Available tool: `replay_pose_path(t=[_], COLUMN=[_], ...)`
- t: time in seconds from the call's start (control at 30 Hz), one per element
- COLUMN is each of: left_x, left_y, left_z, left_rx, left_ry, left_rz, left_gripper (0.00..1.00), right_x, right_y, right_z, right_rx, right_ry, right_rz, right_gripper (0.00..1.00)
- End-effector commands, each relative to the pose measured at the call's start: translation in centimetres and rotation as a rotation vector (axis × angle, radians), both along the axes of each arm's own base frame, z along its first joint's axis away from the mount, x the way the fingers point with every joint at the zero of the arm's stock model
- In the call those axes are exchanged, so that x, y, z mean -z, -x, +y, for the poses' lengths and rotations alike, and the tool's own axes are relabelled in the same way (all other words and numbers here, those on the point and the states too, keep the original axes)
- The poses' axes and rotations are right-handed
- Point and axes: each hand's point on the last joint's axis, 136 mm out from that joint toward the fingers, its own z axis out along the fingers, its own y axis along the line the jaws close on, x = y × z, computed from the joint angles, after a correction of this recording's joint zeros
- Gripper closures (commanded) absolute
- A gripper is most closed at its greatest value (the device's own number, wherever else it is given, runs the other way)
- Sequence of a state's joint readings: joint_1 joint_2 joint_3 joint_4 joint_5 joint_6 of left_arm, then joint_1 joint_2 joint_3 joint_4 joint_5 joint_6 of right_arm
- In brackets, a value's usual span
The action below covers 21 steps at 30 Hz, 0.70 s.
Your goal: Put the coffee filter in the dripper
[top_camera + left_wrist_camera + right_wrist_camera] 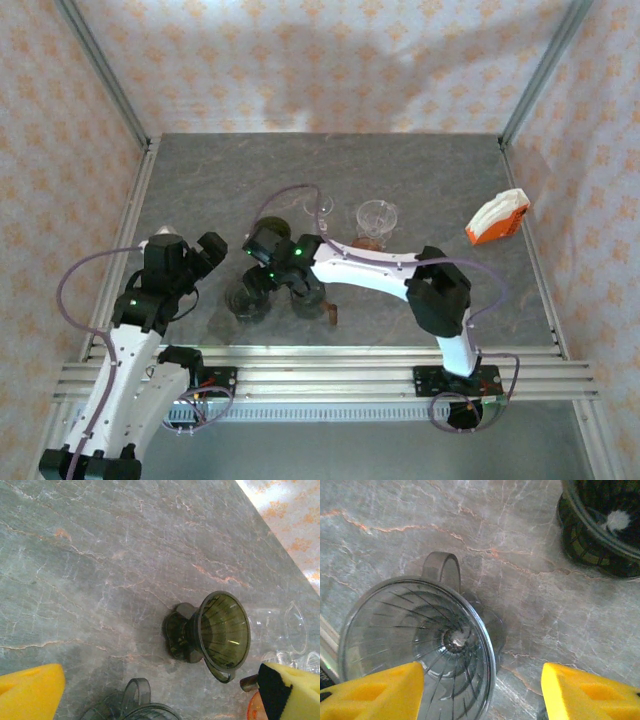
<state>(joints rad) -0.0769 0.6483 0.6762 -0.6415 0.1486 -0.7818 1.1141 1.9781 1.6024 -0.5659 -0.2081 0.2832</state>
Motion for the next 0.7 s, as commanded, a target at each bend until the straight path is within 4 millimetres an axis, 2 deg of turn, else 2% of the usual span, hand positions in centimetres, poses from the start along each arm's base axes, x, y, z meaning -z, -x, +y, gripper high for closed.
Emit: replay_pose_path(t=[0.0, 0.13, 0.33, 0.47, 0.67], left_x=[-1.1, -1.1, -1.4, -1.6, -1.8], left_y=[0.6, 0.9, 0.9, 0.8, 0.8], left_z=[0.6, 0.8, 0.7, 0.6, 0.6], left_rx=[-0.006, -0.009, -0.003, 0.001, 0.006], left_ry=[-0.046, -0.055, -0.058, -0.055, -0.055], left_rz=[-0.014, -0.018, -0.024, -0.031, -0.032], left_gripper=[0.0, 0.0, 0.0, 0.0, 0.0], right_x=[0.2, 1.1, 2.2, 2.3, 1.3], right_y=[-0.5, -0.5, -0.4, -0.2, 0.5], right_z=[-0.4, 0.0, 0.7, 1.2, 2.4], right_rx=[-0.003, -0.016, -0.032, -0.04, -0.061], right_ry=[0.058, 0.085, 0.099, 0.083, 0.01], right_rz=[-0.012, 0.001, 0.031, 0.044, 0.073], right_gripper=[0.38, 0.41, 0.52, 0.66, 0.86])
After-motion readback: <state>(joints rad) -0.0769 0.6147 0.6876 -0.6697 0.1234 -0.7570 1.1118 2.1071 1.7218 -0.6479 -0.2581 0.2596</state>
